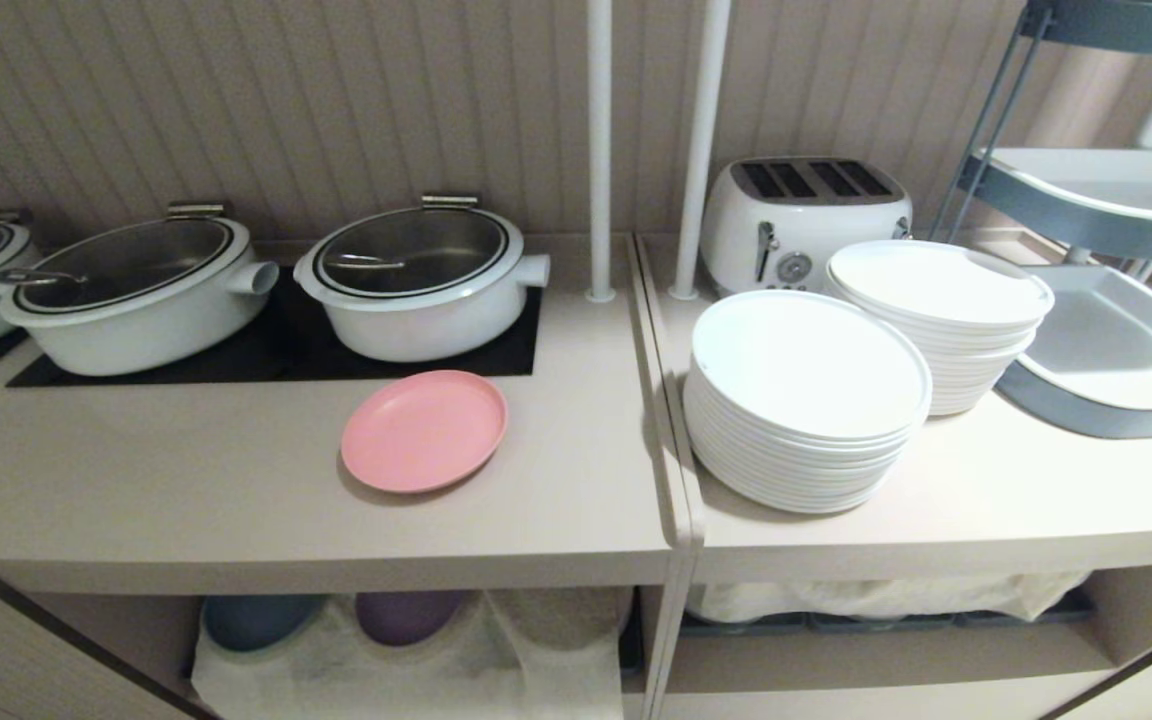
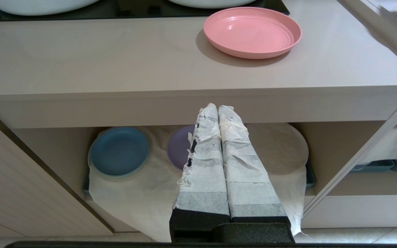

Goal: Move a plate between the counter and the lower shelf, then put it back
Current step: Pick up the plate

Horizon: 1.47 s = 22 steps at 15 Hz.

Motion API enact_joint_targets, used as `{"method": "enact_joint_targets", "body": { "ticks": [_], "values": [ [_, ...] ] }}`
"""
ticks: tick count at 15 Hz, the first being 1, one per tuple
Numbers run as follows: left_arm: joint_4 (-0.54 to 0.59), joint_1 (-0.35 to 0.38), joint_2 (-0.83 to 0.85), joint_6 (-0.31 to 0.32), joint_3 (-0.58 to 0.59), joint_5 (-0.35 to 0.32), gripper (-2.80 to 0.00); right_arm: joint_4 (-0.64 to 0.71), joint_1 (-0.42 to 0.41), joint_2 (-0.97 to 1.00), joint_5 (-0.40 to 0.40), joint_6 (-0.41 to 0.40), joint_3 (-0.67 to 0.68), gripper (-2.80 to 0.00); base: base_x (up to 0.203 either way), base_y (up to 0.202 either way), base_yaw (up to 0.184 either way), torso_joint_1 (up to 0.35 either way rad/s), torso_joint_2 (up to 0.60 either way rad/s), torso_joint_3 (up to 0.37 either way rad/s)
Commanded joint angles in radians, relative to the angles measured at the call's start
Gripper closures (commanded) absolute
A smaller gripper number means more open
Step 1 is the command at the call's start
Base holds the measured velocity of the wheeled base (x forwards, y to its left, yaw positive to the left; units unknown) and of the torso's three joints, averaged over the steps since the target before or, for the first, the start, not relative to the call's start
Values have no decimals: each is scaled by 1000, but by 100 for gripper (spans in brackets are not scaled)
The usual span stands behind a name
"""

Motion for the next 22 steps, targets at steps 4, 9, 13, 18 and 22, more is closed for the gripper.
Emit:
{"method": "enact_joint_targets", "body": {
  "ticks": [4,9,13,18,22],
  "values": [
    [0,0,0,-2,0,0,0,0,0,0,0,0,0,0,0,0,0,0,0,0],
    [0,0,0,-2,0,0,0,0,0,0,0,0,0,0,0,0,0,0,0,0],
    [0,0,0,-2,0,0,0,0,0,0,0,0,0,0,0,0,0,0,0,0],
    [0,0,0,-2,0,0,0,0,0,0,0,0,0,0,0,0,0,0,0,0],
    [0,0,0,-2,0,0,0,0,0,0,0,0,0,0,0,0,0,0,0,0]
  ]
}}
